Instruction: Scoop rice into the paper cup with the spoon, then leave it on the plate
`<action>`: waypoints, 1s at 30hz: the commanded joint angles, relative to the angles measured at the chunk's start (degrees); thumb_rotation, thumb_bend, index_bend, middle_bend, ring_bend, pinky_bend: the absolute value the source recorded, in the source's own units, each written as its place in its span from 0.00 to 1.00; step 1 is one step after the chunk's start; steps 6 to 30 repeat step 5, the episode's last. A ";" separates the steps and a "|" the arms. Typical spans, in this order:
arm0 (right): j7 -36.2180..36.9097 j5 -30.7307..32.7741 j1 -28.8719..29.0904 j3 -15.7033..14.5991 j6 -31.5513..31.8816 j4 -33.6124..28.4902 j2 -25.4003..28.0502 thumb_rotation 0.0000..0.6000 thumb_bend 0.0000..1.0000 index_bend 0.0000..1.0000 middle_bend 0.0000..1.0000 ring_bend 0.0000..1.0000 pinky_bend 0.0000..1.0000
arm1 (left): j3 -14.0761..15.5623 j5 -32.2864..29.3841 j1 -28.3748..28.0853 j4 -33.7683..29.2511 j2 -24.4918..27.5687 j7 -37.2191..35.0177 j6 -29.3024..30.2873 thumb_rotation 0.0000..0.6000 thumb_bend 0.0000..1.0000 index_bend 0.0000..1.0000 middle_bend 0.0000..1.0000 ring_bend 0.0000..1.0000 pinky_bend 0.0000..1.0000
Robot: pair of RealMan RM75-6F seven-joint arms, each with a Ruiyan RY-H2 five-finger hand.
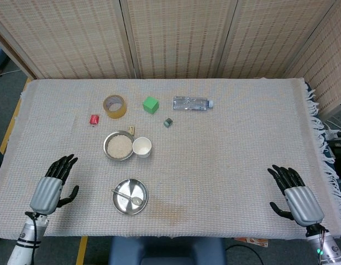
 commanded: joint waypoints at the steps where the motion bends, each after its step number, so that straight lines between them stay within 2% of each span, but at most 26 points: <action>1: -0.82 -0.53 -0.49 -0.06 1.02 -0.27 -0.23 1.00 0.20 0.00 0.00 0.00 0.00 | 0.89 8.03 7.04 6.60 5.70 -13.65 8.93 1.00 0.41 0.00 0.00 0.00 0.10; 5: -1.53 -0.48 -1.01 0.00 1.85 -0.40 -0.30 1.00 0.20 0.00 0.00 0.00 0.00 | 0.09 8.15 7.61 6.42 5.44 -10.79 7.89 1.00 0.41 0.00 0.00 0.00 0.10; 30: -1.53 -0.48 -1.01 0.00 1.85 -0.40 -0.30 1.00 0.20 0.00 0.00 0.00 0.00 | 0.09 8.15 7.61 6.42 5.44 -10.79 7.89 1.00 0.41 0.00 0.00 0.00 0.10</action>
